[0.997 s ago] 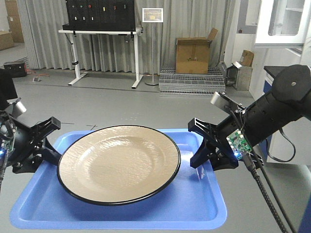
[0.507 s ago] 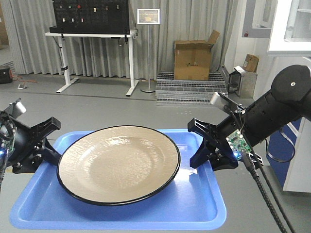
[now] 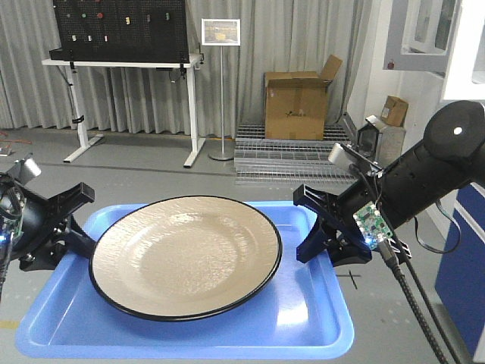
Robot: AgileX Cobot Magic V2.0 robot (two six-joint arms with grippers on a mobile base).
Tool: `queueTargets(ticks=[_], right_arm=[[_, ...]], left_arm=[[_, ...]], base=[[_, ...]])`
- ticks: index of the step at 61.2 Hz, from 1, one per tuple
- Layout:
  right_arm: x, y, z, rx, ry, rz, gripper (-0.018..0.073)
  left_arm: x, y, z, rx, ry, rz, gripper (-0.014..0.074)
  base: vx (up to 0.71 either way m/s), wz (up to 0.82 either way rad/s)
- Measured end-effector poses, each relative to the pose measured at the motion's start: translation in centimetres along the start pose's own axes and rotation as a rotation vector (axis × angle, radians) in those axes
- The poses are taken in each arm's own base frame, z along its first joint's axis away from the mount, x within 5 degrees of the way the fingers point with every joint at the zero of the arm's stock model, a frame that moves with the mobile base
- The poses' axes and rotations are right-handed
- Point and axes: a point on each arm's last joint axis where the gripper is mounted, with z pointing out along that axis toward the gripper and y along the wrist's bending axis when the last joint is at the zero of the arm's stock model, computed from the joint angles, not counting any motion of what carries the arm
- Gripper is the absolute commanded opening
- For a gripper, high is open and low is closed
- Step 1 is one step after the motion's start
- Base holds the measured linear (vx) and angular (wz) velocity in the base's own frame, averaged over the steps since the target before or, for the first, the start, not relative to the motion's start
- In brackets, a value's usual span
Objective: Place disk in tray to left cabinet
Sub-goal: 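Hold the tray level with both grippers while driving across the room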
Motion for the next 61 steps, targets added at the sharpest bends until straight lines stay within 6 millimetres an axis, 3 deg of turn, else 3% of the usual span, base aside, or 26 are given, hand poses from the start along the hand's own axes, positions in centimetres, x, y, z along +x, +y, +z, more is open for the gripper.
queueTargets(ticks=[61], right_arm=[[0.01,0.03,0.02,0.000,0.001,-0.001,-0.0004]], left_arm=[[0.00,0.01,0.00,-0.001,0.000,0.000,-0.0001]], base=[[0.62,-0.03]])
